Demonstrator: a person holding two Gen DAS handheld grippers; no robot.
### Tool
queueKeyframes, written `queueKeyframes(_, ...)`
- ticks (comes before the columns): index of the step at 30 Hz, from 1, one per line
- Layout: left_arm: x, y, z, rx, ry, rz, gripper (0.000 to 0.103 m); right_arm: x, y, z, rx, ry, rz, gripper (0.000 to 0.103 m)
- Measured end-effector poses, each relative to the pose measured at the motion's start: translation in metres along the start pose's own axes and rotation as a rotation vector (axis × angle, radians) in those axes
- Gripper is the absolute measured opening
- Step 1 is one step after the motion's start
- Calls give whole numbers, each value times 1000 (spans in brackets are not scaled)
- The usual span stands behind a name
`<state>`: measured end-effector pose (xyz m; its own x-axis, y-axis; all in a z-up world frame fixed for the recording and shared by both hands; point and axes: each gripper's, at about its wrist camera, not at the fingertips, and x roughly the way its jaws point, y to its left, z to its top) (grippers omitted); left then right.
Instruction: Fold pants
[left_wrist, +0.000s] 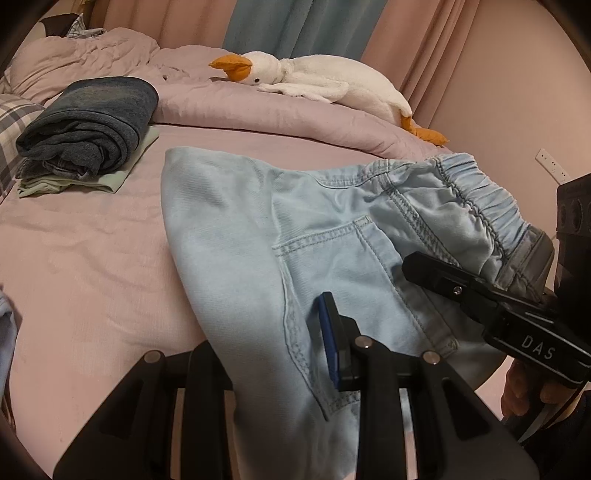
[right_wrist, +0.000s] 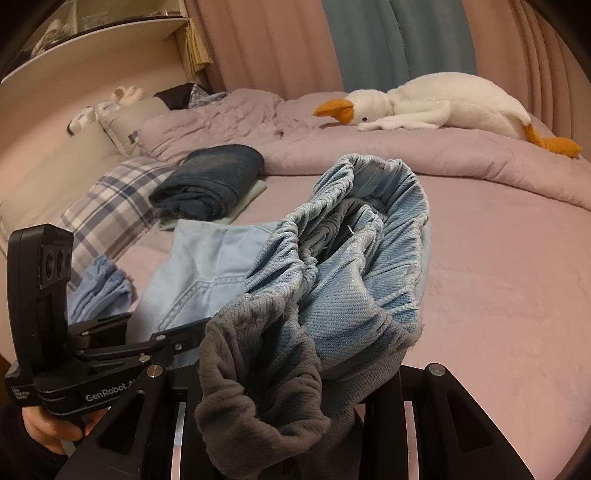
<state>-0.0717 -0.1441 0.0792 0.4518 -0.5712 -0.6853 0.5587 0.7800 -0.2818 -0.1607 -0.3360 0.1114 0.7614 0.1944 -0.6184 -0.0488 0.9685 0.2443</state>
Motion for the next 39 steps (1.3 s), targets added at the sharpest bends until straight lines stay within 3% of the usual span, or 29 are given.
queueKeyframes(23, 78, 24, 23, -12, 105, 33, 28, 61, -27, 12, 67, 80, -37, 33)
queueKeyframes(39, 84, 29, 19, 8, 112, 60, 40, 76, -48, 4, 127, 134, -32, 36)
